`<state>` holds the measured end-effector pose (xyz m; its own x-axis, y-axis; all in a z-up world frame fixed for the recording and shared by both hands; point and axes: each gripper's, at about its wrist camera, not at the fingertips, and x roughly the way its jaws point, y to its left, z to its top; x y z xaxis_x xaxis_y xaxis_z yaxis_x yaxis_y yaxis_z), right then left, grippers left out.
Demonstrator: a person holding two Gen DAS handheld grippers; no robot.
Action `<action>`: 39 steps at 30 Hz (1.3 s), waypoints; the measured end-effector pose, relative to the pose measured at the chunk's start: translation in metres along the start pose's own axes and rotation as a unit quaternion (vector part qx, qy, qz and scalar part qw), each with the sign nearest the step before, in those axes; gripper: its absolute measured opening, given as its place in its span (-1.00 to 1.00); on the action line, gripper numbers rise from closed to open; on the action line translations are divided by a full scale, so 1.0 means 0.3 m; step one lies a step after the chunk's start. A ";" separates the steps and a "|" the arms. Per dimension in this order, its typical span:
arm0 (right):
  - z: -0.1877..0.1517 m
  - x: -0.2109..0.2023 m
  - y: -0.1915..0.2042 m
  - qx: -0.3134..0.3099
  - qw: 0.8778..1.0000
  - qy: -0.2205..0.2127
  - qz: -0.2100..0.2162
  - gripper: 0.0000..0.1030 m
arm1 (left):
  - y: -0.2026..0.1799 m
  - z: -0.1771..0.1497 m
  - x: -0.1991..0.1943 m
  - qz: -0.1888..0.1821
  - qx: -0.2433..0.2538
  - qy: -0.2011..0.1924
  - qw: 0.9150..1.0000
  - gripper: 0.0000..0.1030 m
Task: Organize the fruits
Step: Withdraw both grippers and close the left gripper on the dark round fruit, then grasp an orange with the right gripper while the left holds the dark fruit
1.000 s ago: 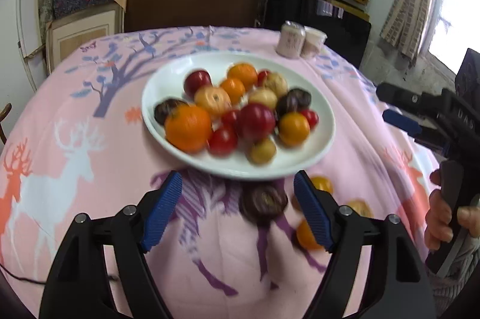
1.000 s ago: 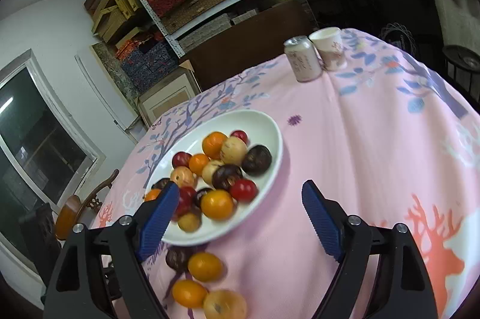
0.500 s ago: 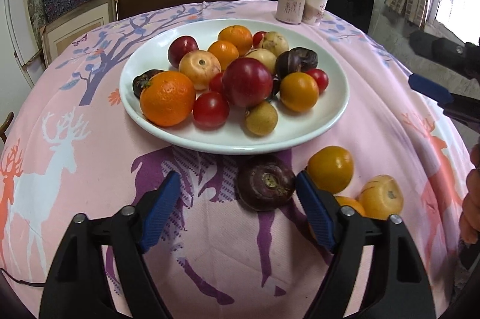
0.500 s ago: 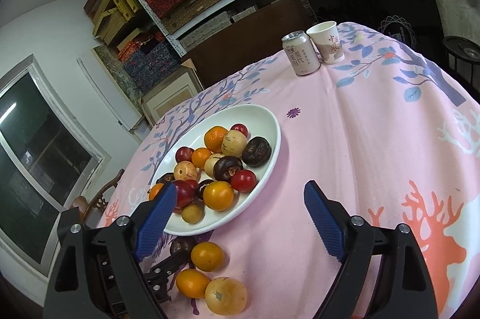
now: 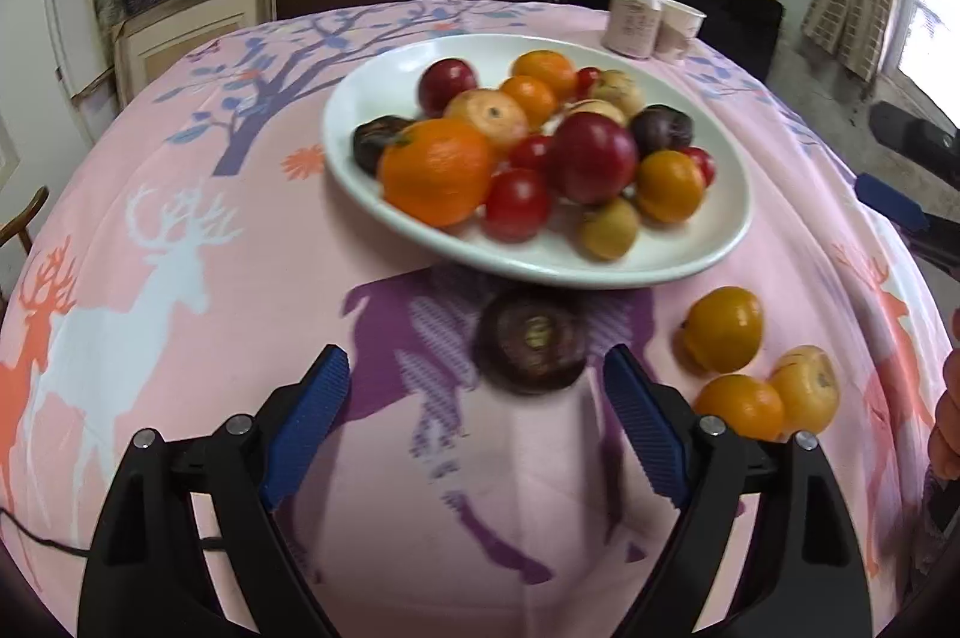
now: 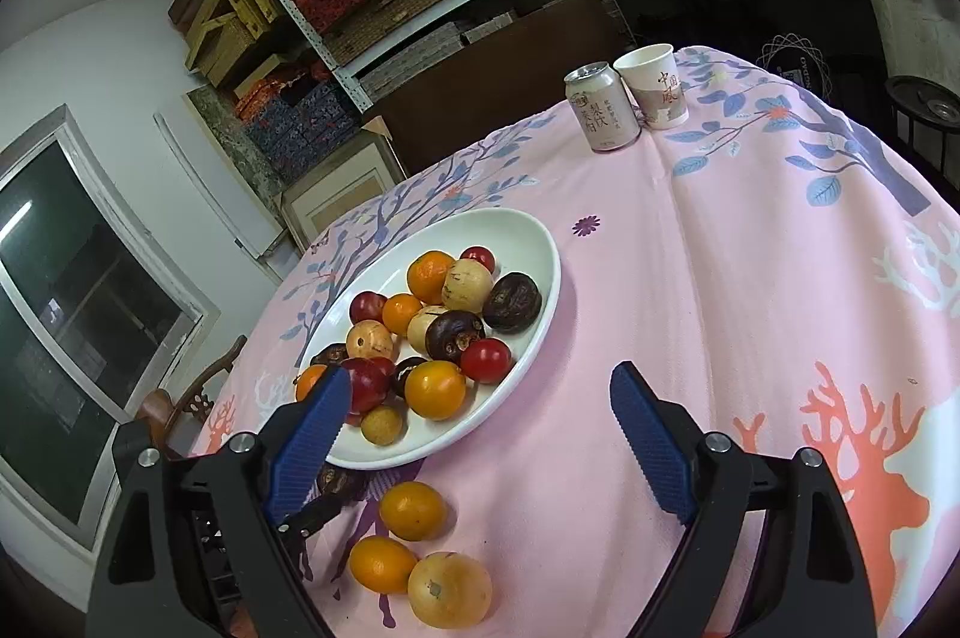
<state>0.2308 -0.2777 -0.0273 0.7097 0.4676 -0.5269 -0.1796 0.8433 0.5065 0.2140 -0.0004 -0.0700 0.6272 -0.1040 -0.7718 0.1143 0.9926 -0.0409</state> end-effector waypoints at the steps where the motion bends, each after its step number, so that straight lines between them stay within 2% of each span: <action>1: -0.001 0.002 0.002 -0.001 1.000 0.001 0.000 0.72 | -0.009 0.003 0.001 -0.003 0.005 -0.003 1.000 0.57; 5: -0.005 0.007 0.007 -0.004 1.000 0.005 -0.002 0.73 | -0.037 0.013 0.037 -0.020 0.015 0.011 1.000 0.22; 9: -0.009 0.016 0.010 -0.008 1.000 0.010 -0.006 0.73 | -0.044 0.020 0.055 -0.028 0.015 0.016 0.999 0.11; 11: -0.014 0.022 0.016 -0.014 1.000 0.014 -0.009 0.73 | -0.046 0.023 0.060 -0.021 0.016 0.016 1.000 -0.09; 13: -0.020 0.031 0.025 -0.022 0.999 0.020 -0.012 0.73 | -0.044 0.026 0.059 -0.024 0.016 0.015 0.999 -0.20; 17: -0.058 0.064 0.070 -0.067 0.996 0.050 -0.014 0.73 | -0.044 0.016 0.045 -0.020 0.020 0.012 1.000 -0.21; 20: -0.110 0.107 0.139 -0.132 0.987 0.087 -0.023 0.73 | -0.040 0.013 0.026 -0.017 0.022 0.004 1.000 -0.21; 23: -0.146 0.143 0.178 -0.166 0.979 0.114 -0.023 0.59 | -0.033 0.014 0.024 -0.014 0.018 0.004 1.000 -0.20; 28: -0.170 0.185 0.175 -0.163 0.976 0.141 -0.026 0.28 | -0.033 0.011 0.022 -0.014 0.019 0.006 1.000 -0.20; 32: -0.183 0.200 0.185 -0.167 0.974 0.149 -0.023 0.18 | -0.033 0.010 0.021 -0.013 0.019 0.004 1.000 -0.20; 34: -0.191 0.211 0.188 -0.169 0.973 0.156 -0.021 0.06 | -0.033 0.010 0.020 -0.012 0.019 0.004 1.000 -0.20; 39: -0.198 0.228 0.191 -0.162 0.972 0.168 -0.014 -0.05 | -0.036 0.010 0.013 -0.007 0.021 -0.001 1.000 -0.20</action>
<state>0.2286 -0.1817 -0.0747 0.4650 0.4580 -0.7576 -0.4076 0.8705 0.2761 0.2175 -0.0117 -0.0707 0.6264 -0.1187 -0.7704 0.1563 0.9874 -0.0251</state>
